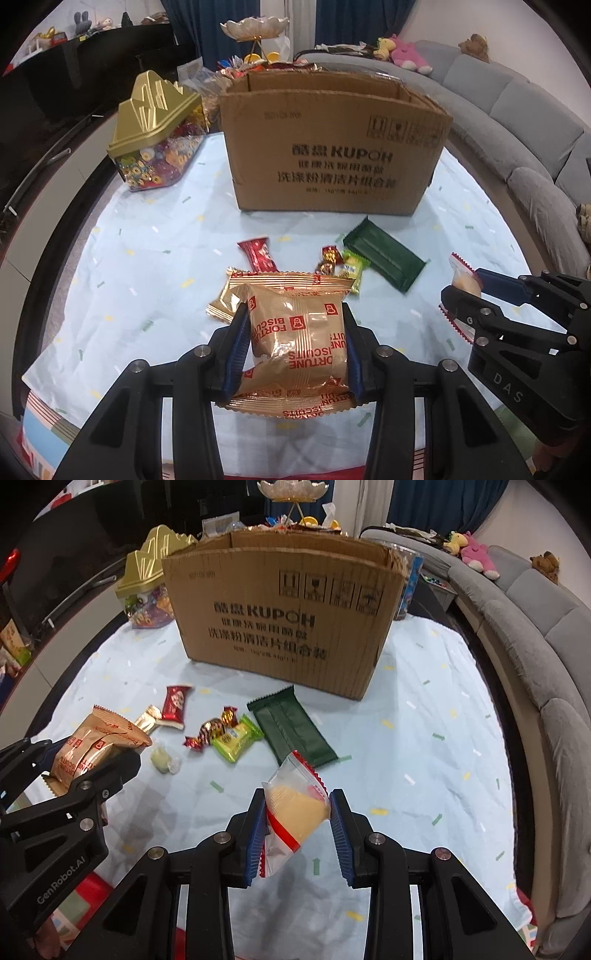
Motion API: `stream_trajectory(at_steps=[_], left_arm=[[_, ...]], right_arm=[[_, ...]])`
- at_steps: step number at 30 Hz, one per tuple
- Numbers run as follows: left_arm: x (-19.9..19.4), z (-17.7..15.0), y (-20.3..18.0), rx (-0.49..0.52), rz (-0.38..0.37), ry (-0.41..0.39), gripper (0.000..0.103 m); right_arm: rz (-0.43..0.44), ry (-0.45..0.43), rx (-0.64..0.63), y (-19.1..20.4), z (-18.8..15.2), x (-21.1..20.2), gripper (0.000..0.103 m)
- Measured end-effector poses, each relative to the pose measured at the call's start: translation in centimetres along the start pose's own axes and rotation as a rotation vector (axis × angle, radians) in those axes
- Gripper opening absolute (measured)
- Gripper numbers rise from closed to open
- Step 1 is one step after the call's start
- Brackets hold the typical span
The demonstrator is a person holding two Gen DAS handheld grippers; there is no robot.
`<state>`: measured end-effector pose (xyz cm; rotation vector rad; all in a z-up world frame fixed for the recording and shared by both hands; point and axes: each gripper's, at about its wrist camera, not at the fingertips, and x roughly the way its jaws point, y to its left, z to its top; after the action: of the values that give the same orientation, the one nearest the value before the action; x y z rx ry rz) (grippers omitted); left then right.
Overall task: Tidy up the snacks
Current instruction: 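Lift both packets over the cardboard box and open both tools to drop them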
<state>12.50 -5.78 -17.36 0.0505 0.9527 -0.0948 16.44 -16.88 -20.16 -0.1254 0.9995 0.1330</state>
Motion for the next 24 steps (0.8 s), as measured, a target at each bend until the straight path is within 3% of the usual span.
stream_trajectory(at_steps=[12, 24], left_arm=[[-1.4, 2.2, 1.0, -0.017, 0.019, -0.037, 0.044], [-2.7, 6.6, 1.7, -0.034, 0.019, -0.09, 0.044]], right_arm=[[-0.009, -0.053, 0.012, -0.3, 2.6, -2.1, 0.035], [-0.003, -0.125, 0.025, -0.5, 6.5, -4.5, 0.035]])
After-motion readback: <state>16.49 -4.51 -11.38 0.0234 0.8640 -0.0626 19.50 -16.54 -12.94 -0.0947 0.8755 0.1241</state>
